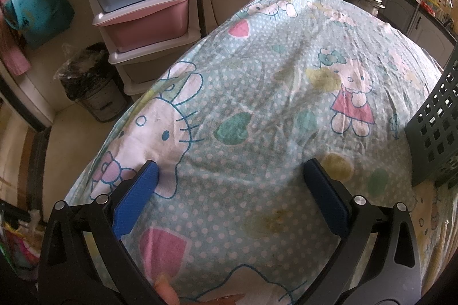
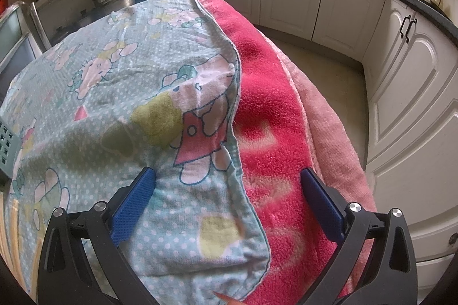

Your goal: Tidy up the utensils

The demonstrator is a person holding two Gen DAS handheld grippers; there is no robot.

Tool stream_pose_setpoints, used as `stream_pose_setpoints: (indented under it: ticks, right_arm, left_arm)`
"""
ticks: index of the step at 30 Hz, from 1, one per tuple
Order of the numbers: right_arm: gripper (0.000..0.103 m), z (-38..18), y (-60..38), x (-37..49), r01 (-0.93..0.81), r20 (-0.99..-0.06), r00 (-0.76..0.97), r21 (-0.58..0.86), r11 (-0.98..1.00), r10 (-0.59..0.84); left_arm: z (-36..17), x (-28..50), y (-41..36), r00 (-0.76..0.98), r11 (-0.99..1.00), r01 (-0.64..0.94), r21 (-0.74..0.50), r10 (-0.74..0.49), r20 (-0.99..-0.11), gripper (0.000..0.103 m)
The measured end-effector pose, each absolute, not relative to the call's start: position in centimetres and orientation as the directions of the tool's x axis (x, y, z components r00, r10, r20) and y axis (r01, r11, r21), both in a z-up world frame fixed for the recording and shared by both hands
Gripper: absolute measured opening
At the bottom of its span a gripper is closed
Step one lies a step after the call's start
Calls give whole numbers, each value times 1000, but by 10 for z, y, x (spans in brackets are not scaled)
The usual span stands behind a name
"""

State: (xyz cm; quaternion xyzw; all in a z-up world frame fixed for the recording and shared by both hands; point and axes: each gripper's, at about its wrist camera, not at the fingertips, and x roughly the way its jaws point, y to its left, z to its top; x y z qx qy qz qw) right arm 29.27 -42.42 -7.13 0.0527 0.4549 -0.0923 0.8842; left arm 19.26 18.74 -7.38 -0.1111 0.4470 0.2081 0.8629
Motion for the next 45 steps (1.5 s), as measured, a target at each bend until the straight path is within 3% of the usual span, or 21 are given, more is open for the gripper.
stream_pose_setpoints:
  ticks: [45]
  right_arm:
    - [98, -72, -421, 294, 212, -813, 568, -6, 977, -128]
  left_arm:
    - [-74, 194, 188, 515, 887, -462, -8, 261, -816, 94]
